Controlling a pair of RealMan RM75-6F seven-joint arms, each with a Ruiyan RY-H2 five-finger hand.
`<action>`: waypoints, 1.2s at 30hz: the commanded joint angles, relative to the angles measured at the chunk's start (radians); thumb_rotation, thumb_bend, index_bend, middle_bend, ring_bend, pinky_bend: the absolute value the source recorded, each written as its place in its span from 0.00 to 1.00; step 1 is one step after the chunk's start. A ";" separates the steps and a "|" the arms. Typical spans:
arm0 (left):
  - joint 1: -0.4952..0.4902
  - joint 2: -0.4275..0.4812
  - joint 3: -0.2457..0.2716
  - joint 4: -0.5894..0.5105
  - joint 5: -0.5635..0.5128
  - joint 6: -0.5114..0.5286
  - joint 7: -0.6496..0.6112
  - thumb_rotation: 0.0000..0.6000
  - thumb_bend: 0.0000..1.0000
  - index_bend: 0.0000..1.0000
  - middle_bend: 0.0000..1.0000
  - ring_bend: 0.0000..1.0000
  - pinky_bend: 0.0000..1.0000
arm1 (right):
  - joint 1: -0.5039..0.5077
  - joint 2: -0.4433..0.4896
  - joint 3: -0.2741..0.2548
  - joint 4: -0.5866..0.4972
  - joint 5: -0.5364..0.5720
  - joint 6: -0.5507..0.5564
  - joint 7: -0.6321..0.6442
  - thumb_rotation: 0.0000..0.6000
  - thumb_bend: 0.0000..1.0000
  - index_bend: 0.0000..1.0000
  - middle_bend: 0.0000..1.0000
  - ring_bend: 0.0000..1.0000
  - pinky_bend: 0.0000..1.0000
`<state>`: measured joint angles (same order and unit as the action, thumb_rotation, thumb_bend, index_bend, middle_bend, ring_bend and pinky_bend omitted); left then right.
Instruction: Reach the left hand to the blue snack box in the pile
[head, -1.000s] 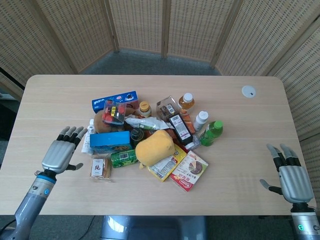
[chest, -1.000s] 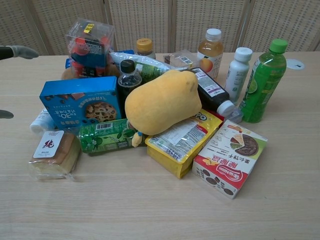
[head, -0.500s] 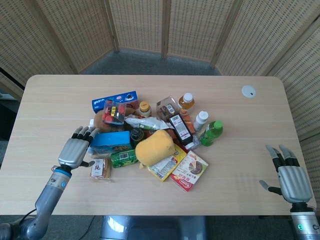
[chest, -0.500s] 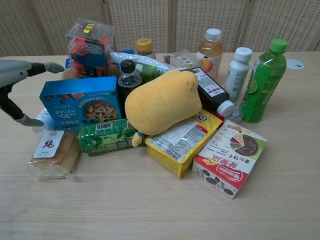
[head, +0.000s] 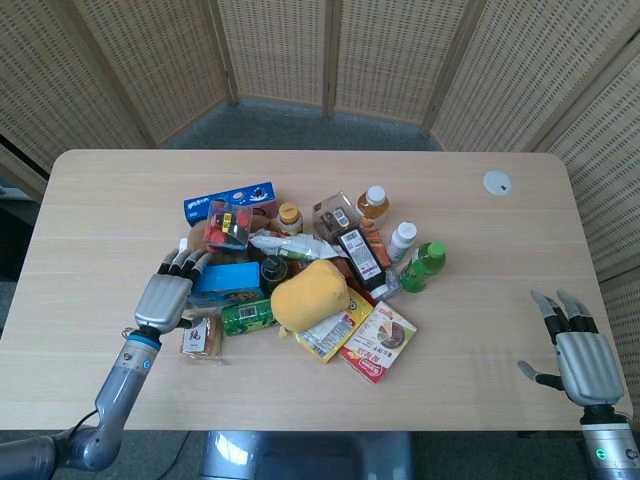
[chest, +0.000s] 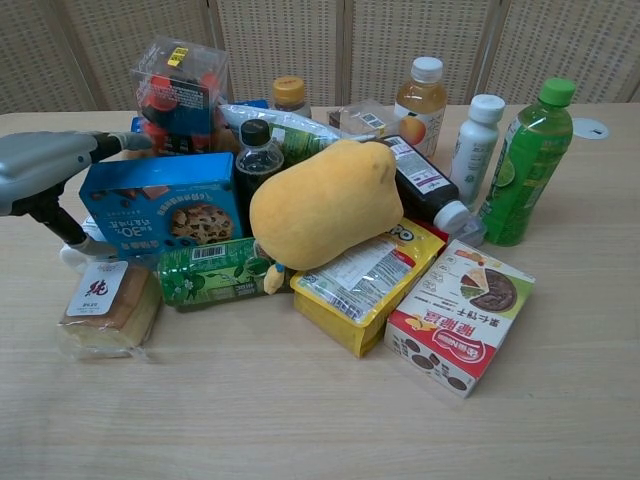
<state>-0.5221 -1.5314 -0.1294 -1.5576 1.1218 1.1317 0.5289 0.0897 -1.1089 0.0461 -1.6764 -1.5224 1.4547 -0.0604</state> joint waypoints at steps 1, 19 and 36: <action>-0.010 -0.041 0.001 0.050 0.006 0.005 -0.003 1.00 0.00 0.00 0.00 0.00 0.00 | 0.000 0.002 -0.001 -0.002 -0.004 0.001 0.003 1.00 0.00 0.00 0.00 0.00 0.00; 0.008 -0.205 0.021 0.282 0.211 0.177 -0.135 1.00 0.00 0.88 0.96 0.91 0.93 | 0.002 0.006 -0.005 0.000 -0.006 -0.006 0.031 1.00 0.00 0.00 0.00 0.00 0.00; 0.036 0.063 -0.075 -0.227 0.287 0.279 -0.120 1.00 0.00 0.89 0.97 0.92 0.94 | 0.003 -0.003 -0.011 -0.001 -0.010 -0.010 0.011 1.00 0.00 0.00 0.00 0.00 0.00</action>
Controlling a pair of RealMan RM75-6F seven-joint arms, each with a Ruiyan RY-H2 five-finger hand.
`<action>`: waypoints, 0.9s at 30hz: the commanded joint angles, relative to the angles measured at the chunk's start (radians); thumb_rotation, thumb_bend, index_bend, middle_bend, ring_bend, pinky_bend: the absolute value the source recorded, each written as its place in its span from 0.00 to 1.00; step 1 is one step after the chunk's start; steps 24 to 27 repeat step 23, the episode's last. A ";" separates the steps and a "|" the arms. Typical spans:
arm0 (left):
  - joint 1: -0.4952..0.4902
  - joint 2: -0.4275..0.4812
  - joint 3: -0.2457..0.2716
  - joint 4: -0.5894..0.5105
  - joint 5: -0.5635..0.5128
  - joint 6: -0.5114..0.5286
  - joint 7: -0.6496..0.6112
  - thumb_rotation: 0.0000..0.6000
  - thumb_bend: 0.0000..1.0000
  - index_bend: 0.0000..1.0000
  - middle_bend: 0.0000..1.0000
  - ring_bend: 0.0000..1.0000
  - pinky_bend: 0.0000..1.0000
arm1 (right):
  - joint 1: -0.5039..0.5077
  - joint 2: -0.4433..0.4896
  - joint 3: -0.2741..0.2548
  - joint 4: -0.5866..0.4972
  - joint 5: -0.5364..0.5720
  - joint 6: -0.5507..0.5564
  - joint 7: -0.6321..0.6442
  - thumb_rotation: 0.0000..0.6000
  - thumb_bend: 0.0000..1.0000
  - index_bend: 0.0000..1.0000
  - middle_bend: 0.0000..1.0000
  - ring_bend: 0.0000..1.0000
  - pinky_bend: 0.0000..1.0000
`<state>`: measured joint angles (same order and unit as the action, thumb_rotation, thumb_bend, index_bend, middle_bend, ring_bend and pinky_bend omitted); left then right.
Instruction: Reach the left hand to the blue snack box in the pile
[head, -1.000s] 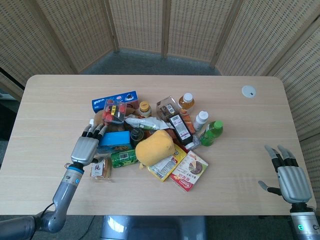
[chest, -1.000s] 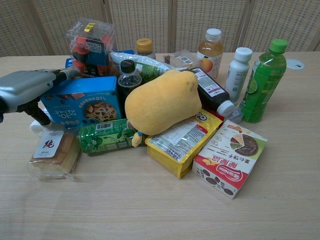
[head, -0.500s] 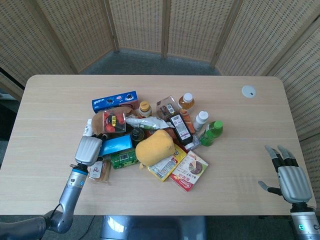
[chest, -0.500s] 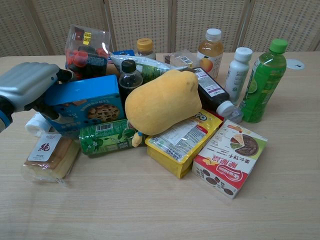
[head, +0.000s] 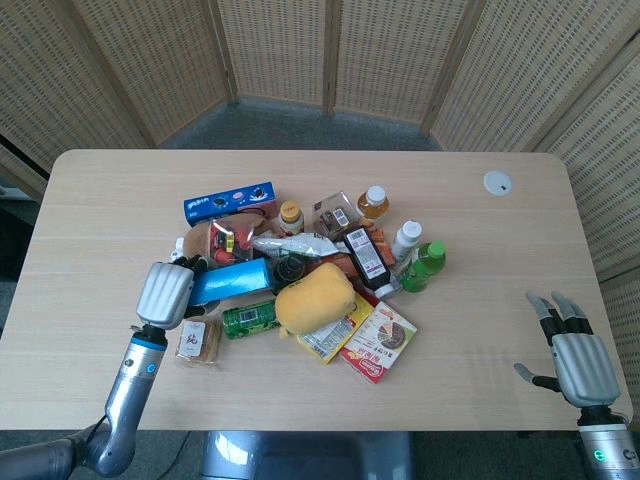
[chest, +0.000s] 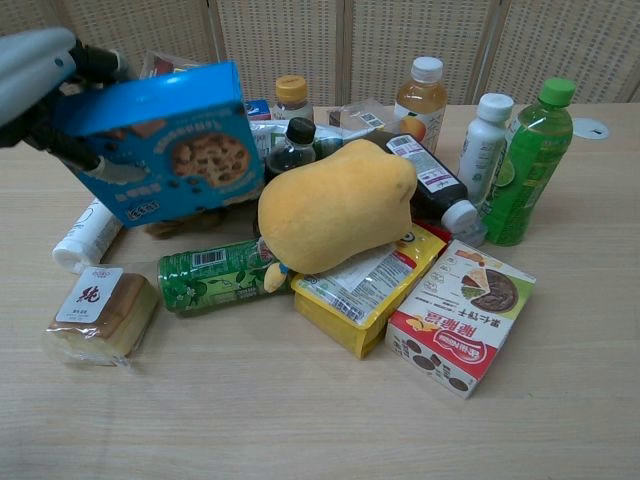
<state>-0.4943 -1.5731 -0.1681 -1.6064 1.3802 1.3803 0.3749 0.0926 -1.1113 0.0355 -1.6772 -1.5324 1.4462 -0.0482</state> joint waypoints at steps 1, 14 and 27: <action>0.009 0.125 -0.043 -0.220 0.034 0.036 0.046 1.00 0.00 0.89 0.97 0.92 0.94 | 0.000 -0.002 -0.001 0.000 0.000 -0.002 -0.003 1.00 0.00 0.00 0.00 0.00 0.00; 0.023 0.355 -0.174 -0.575 0.028 0.105 0.198 1.00 0.00 0.89 0.97 0.92 0.94 | 0.001 -0.010 -0.006 0.004 -0.008 -0.002 -0.014 1.00 0.00 0.00 0.00 0.00 0.00; 0.016 0.388 -0.187 -0.584 -0.013 0.099 0.209 1.00 0.00 0.89 0.97 0.92 0.94 | 0.003 -0.016 -0.009 0.006 -0.008 -0.008 -0.022 1.00 0.00 0.00 0.00 0.00 0.00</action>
